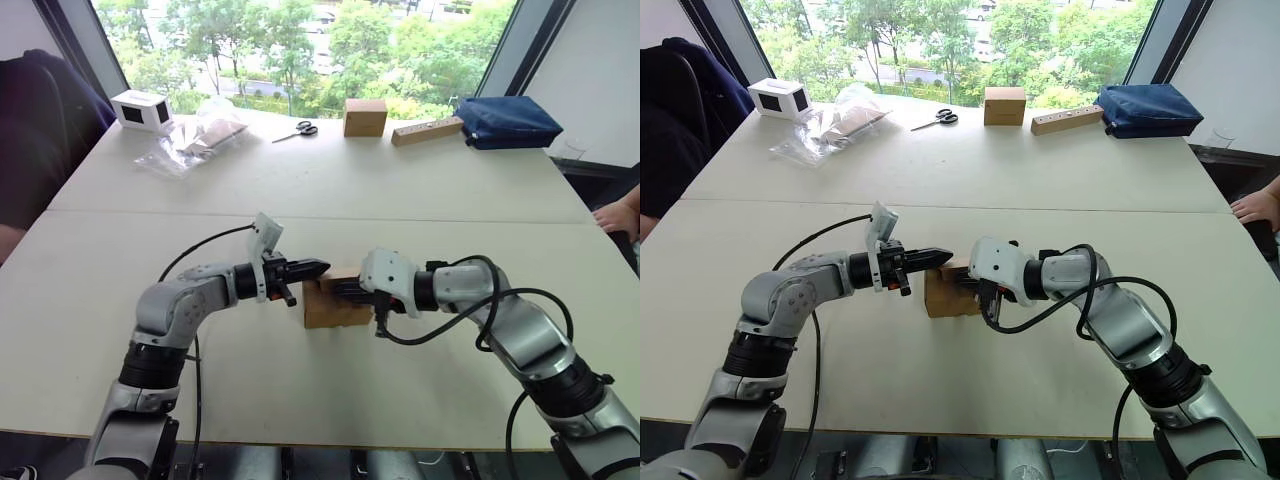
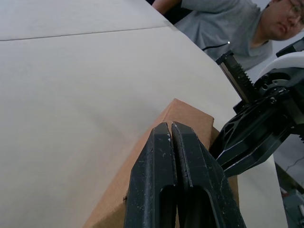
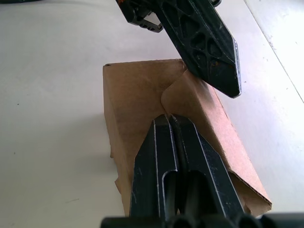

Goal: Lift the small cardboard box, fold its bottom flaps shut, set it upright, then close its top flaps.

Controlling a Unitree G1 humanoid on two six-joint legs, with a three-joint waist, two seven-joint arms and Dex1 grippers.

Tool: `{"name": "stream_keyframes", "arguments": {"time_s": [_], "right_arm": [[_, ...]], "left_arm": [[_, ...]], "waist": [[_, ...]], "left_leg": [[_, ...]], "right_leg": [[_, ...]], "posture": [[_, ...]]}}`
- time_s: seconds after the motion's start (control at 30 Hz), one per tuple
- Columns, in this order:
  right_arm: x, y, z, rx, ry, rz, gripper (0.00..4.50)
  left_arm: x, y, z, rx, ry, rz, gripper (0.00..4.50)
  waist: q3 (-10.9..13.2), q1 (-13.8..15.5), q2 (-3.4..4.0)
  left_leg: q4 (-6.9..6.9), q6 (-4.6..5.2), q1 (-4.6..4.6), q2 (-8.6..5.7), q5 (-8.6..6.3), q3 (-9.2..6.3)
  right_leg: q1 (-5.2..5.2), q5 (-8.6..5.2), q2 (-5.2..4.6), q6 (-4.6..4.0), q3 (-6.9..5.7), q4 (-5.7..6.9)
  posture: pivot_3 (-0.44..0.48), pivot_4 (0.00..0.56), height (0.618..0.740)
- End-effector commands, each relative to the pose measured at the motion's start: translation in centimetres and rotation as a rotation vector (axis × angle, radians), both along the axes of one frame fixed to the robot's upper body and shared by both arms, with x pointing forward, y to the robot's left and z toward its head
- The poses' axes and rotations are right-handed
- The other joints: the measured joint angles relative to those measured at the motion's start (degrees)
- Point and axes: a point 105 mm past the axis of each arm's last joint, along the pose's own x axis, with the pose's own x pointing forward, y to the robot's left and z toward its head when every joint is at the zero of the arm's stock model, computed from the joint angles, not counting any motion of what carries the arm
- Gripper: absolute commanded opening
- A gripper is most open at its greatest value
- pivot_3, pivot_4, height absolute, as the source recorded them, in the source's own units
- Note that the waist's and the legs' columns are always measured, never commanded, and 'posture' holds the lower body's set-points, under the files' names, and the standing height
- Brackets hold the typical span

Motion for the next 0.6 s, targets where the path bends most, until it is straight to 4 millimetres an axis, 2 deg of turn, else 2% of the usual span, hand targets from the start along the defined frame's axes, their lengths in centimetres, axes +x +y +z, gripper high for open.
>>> {"name": "stream_keyframes", "arguments": {"time_s": [0.03, 0.33, 0.6], "right_arm": [[0.5, 0.2, 0.9, 0.002, -0.053, -0.001, 0.0], [0.4, 0.6, 1.1, 0.02, -0.039, 0.012, 0.0], [-0.1, -0.5, 2.8, 0.099, 0.008, -0.006, 0.0]], "left_arm": [[-0.6, -0.6, 0.7, 0.004, -0.046, -0.043, 0.06], [-0.7, -0.2, 0.6, 0.036, -0.059, -0.048, 0.06], [-0.9, -0.4, -0.7, 0.124, -0.101, -0.071, 0.06]], "waist": [[0.0, 0.03, 0.0], [0.0, -0.03, 0.0], [0.0, 0.08, 0.0]], "left_leg": [[0.0, 0.0, 0.0, 0.0, 0.0, 0.0], [0.0, 0.0, 0.0, 0.0, 0.0, 0.0], [0.0, 0.0, 0.0, 0.0, 0.0, 0.0]], "right_leg": [[0.0, 0.0, 0.0, -0.01, 0.0, 0.0], [0.0, -0.03, 0.0, -0.05, 0.0, 0.0], [0.01, -0.04, -0.01, -0.08, 0.0, -0.02]], "posture": [[0.0, 0.15, 0.74], [0.0, 0.15, 0.74], [0.0, 0.15, 0.74]]}}
